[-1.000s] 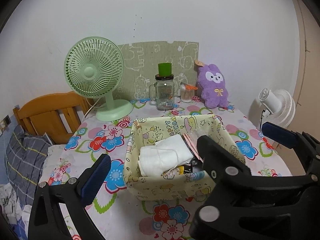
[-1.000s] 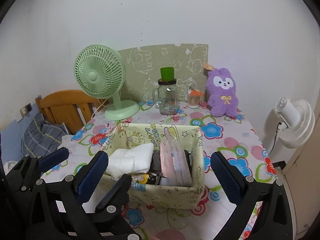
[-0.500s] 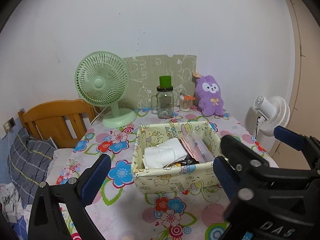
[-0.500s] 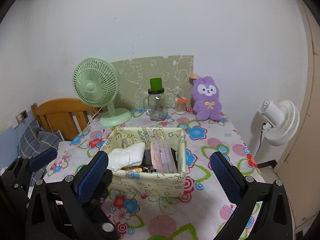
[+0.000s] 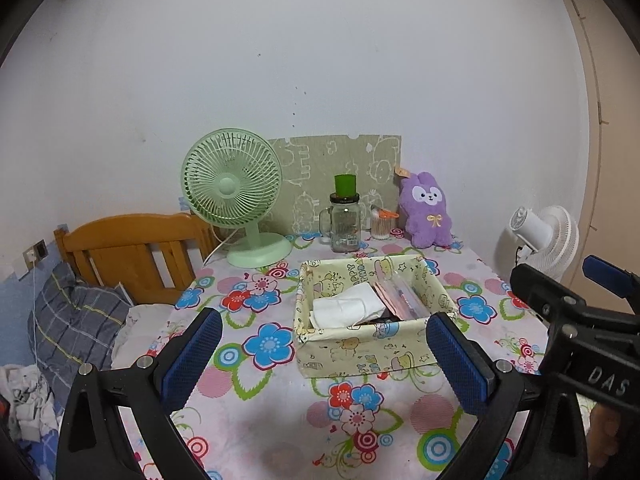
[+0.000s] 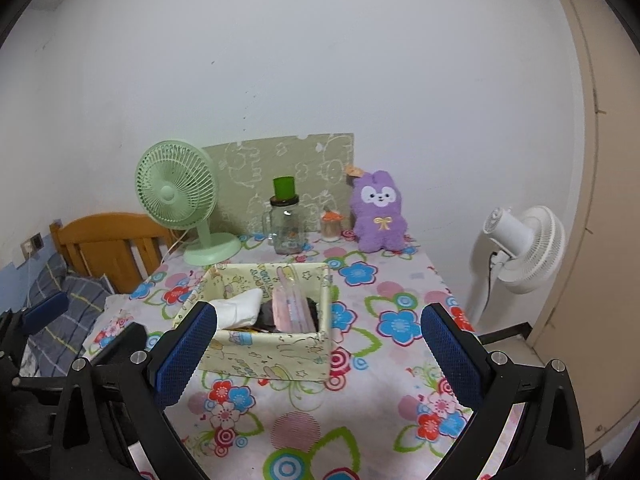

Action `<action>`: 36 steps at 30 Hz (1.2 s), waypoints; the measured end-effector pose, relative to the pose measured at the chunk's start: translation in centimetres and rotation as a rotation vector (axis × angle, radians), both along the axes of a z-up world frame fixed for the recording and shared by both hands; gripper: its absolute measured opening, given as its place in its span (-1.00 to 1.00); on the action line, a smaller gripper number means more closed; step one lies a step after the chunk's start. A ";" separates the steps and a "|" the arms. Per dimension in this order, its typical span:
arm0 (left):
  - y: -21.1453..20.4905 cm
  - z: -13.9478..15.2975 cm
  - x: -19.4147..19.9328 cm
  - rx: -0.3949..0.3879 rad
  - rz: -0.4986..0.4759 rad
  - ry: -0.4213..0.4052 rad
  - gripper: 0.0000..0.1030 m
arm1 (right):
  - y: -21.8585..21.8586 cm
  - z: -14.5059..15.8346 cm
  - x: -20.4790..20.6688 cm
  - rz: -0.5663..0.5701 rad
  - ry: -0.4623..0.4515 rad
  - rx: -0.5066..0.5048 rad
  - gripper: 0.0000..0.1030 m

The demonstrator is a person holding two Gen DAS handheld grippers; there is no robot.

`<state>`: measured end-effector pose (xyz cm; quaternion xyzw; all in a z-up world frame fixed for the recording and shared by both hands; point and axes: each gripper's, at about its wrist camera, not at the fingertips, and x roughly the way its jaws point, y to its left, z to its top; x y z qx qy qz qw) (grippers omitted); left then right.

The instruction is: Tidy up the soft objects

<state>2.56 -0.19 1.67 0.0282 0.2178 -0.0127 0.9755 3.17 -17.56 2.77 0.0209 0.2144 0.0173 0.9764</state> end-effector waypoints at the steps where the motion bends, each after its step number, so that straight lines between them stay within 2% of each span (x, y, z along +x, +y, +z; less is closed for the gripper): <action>1: 0.1 0.1 -0.2 -0.002 0.001 -0.002 1.00 | -0.1 0.1 -0.2 -0.004 -0.002 0.001 1.00; 8: 0.9 0.8 -1.6 -0.045 0.005 -0.012 1.00 | -0.9 0.5 -2.3 -0.051 -0.032 0.004 1.00; 11: 1.1 0.8 -2.2 -0.065 0.002 -0.010 0.99 | -1.3 0.2 -3.1 -0.058 -0.024 0.037 1.00; 21: 0.6 0.6 -2.6 -0.056 -0.006 -0.011 1.00 | -1.8 0.2 -3.9 -0.080 -0.025 0.042 1.00; 36: 0.8 0.6 -2.4 -0.054 0.001 -0.012 1.00 | -1.2 0.4 -3.6 -0.056 -0.028 0.021 1.00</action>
